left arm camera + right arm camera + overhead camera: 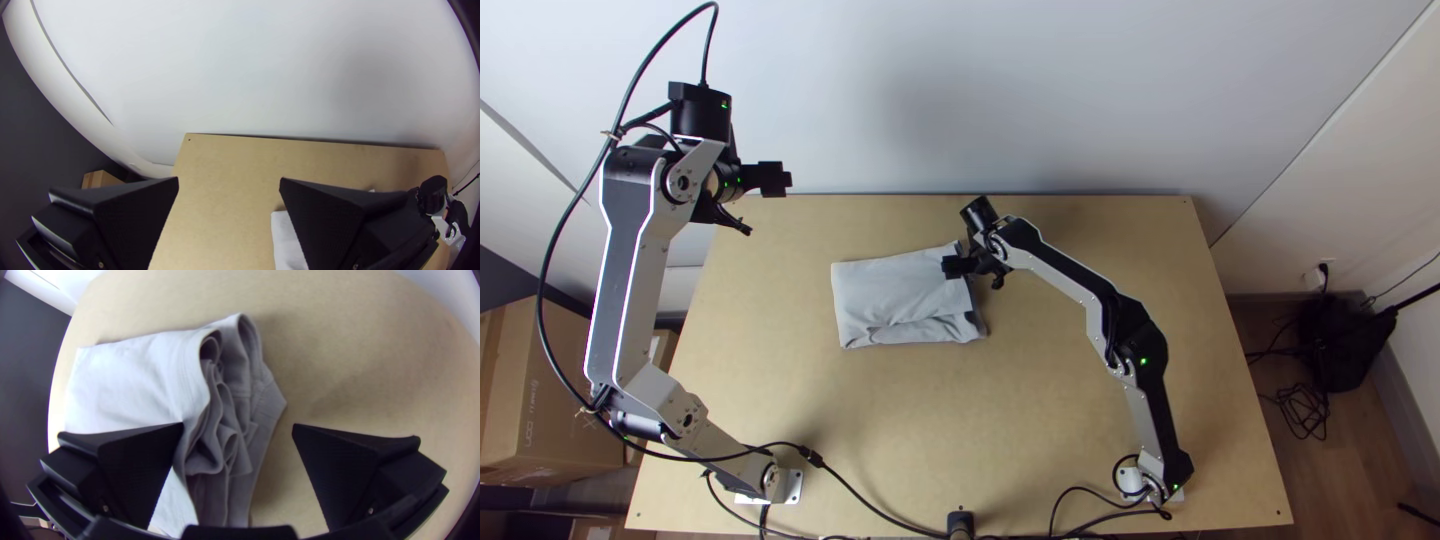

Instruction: Fold the t-shirt

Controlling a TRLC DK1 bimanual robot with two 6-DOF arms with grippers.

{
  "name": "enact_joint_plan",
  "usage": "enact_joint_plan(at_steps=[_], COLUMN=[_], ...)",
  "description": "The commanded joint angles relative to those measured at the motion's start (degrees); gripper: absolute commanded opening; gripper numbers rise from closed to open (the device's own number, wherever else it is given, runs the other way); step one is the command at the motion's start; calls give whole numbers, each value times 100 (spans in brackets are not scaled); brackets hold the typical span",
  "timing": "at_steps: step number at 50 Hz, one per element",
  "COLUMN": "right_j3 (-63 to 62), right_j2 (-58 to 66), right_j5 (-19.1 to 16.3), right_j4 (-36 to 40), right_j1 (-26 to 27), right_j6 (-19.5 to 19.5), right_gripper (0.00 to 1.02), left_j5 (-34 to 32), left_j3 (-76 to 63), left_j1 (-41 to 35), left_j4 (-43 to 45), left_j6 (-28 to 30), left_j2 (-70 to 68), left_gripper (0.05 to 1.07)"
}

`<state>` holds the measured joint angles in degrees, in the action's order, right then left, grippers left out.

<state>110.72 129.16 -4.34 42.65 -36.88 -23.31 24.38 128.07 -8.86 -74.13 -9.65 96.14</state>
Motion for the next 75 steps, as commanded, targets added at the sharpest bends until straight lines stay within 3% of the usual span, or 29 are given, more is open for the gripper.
enact_joint_plan(at_steps=[1, 7, 12, 21, 26, 33, 38, 46, 59, 75], right_j3=[-208, -323, -410, -437, -463, -437, -349, -358, -586, -1289], right_j2=[127, 118, 153, 373, 531, 795, 979, 1006, 803, 74], right_j5=[-67, -559, -1394, -2335, -3328, -4163, -4216, -4180, -4101, -4110], right_j4=[138, 173, 182, 182, 182, 173, 173, 41, -205, -214], right_j1=[190, 313, 472, 656, 735, 709, 656, 718, 1377, 3214], right_j6=[-77, -227, -350, -385, -385, -385, -394, -438, -420, 72], right_gripper=[99, 99, 98, 98, 98, 98, 80, 3, 2, 2], left_j5=[-74, -83, -74, -74, -74, -74, -74, -74, -74, -83], left_j3=[-81, -89, -98, -98, -98, -98, -98, -116, -124, -142], left_j1=[34, 43, 51, 174, 280, 385, 456, 587, 702, 948], left_j4=[-49, -49, -49, -76, -137, -199, -242, -260, -269, -286], left_j6=[-81, -81, -81, -2, 33, 68, 68, 112, 174, 288], left_j2=[-174, -174, -174, -245, -289, -376, -420, -500, -570, -640], left_gripper=[103, 103, 103, 103, 103, 103, 103, 103, 103, 103])
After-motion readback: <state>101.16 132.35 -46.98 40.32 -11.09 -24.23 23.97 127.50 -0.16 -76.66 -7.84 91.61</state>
